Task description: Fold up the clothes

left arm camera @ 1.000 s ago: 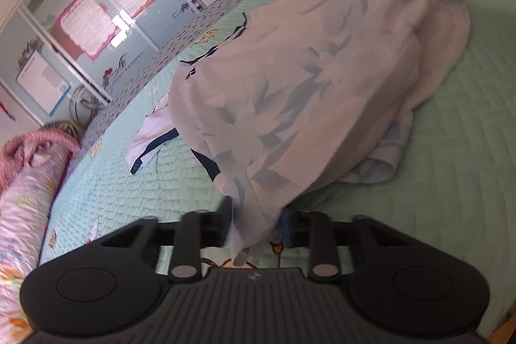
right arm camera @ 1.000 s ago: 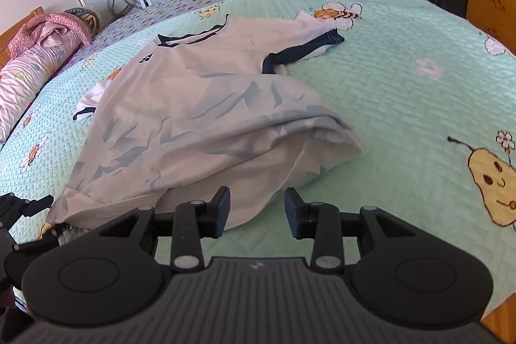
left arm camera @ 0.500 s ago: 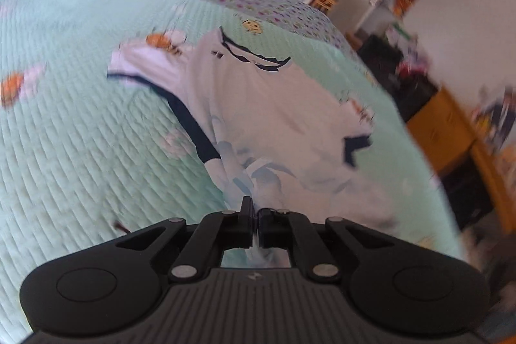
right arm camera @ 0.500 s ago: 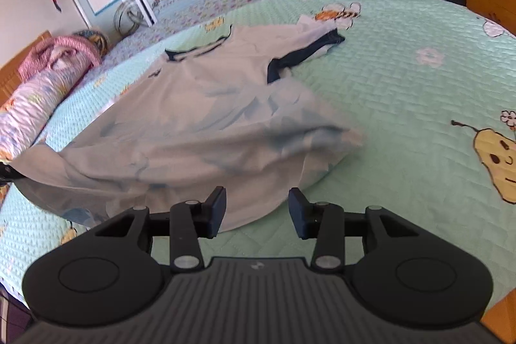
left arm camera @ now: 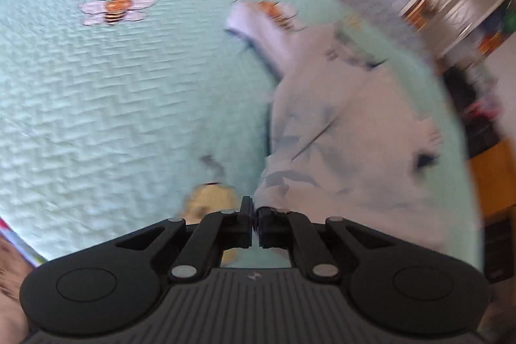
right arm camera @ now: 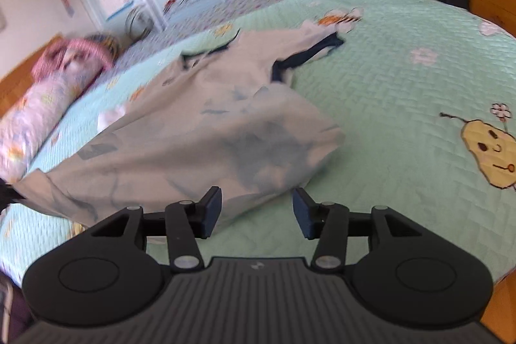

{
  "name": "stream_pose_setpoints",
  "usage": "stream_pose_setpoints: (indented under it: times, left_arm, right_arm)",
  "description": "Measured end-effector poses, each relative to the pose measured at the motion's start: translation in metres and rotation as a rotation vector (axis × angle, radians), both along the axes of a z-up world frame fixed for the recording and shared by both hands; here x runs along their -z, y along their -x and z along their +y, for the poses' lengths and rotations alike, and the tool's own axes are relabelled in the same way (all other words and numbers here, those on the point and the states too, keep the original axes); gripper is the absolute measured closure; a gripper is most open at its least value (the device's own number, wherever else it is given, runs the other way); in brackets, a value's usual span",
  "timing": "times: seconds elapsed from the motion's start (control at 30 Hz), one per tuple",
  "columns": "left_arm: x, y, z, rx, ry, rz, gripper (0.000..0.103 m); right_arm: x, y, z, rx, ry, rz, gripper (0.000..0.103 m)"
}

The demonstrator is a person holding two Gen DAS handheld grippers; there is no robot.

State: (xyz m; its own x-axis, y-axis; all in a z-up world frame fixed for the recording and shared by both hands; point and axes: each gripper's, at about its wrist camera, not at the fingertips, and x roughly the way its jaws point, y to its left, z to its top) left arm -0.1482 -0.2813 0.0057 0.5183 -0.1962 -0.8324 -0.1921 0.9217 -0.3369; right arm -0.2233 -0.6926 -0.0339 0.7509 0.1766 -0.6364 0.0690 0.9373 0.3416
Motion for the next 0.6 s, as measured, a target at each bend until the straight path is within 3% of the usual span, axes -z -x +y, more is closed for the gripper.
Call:
stream_pose_setpoints:
  times: [0.07,0.17,0.33,0.4,0.53,0.6]
  left_arm:
    - [0.019,0.001,-0.001,0.035,-0.05,0.043,0.101]
    - [0.032,0.013,-0.004,0.088,-0.002,0.071,0.1]
    - [0.035,0.027,-0.012,0.164,-0.056,0.043,0.098]
    - [0.035,0.032,-0.014,0.2,-0.111,0.005,0.094]
    - [0.033,0.042,-0.019,0.286,-0.234,-0.08,0.072]
    - [0.033,0.045,-0.023,0.323,-0.314,-0.125,0.071]
  right_arm:
    - [0.004,0.0,0.008,-0.037,0.031,0.018,0.052]
    - [0.007,0.002,0.017,-0.072,0.066,0.036,0.049]
    - [0.009,0.005,0.023,-0.075,0.075,0.054,0.046]
    - [0.009,0.005,0.024,-0.077,0.076,0.055,0.046]
    - [0.009,0.006,0.029,-0.096,0.069,0.062,0.045]
    - [0.009,0.006,0.032,-0.101,0.069,0.07,0.045]
